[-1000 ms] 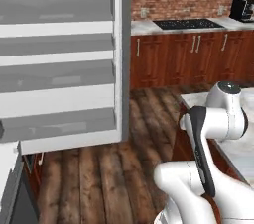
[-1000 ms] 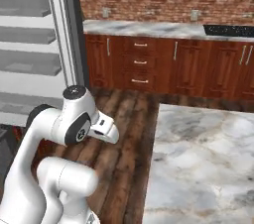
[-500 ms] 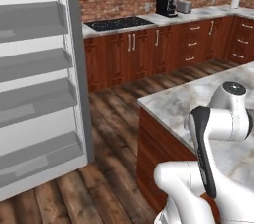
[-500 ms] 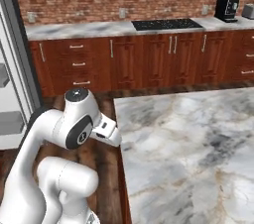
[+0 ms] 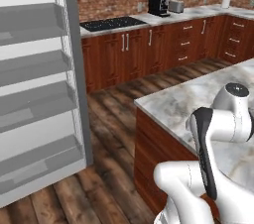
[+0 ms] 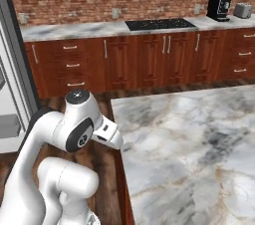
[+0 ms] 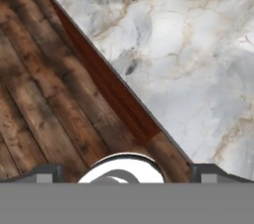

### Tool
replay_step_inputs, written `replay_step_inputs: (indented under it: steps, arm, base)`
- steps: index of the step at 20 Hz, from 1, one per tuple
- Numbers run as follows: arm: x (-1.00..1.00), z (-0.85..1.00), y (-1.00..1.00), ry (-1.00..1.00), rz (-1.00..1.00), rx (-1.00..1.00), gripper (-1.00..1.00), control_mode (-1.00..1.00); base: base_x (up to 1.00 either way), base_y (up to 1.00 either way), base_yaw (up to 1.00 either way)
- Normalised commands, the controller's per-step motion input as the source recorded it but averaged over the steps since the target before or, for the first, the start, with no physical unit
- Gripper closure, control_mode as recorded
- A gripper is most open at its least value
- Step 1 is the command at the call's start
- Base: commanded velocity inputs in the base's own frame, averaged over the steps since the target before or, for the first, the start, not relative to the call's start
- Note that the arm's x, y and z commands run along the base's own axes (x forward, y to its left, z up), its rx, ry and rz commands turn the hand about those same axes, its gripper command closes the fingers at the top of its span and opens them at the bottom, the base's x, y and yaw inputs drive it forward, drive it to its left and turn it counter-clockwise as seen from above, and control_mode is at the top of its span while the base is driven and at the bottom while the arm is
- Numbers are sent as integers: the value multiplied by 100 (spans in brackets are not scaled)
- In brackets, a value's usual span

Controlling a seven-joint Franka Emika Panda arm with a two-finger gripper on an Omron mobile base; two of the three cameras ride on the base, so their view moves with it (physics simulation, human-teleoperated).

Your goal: Place the cucumber and potato inside the fridge drawer. Close the drawer after placing the vegetables.

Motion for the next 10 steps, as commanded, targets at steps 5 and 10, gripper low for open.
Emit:
replay_step_inputs:
  steps: [5, 10]
  arm:
    - [0, 0, 0, 0, 0, 0, -100, 100]
    - [0, 0, 0, 0, 0, 0, -100, 100]
  base:
    - [5, 45, 3]
    - [37, 63, 0]
